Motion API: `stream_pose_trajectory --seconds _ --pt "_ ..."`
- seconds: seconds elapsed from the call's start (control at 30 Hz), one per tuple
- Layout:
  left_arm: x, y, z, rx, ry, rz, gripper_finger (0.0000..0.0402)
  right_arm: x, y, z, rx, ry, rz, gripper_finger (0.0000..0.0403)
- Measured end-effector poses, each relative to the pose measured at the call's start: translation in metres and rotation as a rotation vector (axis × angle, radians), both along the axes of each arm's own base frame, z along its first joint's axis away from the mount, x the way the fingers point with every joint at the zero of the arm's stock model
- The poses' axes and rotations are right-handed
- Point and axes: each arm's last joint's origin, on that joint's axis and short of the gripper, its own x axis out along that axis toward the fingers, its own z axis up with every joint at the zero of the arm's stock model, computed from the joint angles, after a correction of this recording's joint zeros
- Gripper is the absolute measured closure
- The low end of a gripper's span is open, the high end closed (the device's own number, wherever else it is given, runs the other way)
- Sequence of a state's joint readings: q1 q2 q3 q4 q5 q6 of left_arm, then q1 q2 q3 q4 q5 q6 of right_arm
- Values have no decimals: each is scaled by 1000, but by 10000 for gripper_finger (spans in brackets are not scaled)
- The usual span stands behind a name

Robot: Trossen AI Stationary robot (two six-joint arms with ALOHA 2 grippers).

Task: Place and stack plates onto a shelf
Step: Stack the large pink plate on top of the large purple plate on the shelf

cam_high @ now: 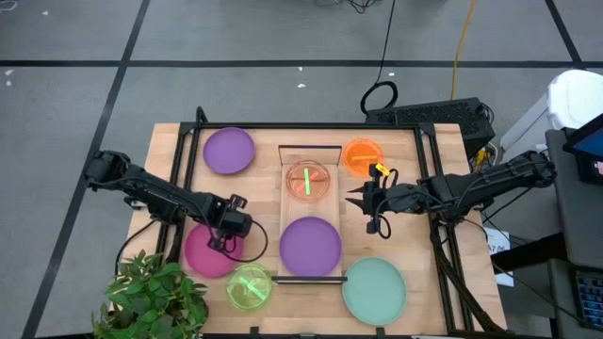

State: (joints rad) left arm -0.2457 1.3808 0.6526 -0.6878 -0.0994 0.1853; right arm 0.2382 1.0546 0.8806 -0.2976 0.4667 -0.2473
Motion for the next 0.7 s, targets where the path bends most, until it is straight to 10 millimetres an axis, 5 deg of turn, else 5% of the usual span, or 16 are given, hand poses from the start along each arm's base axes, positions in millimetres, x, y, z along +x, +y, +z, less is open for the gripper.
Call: stream_pose_trajectory --seconds 0.4,0.7 --pt "-3 0 -1 11 20 -6 355 0 0 0 -1 0 1 330" --pt "-4 4 4 -6 -5 8 369 0 0 0 -2 0 1 330"
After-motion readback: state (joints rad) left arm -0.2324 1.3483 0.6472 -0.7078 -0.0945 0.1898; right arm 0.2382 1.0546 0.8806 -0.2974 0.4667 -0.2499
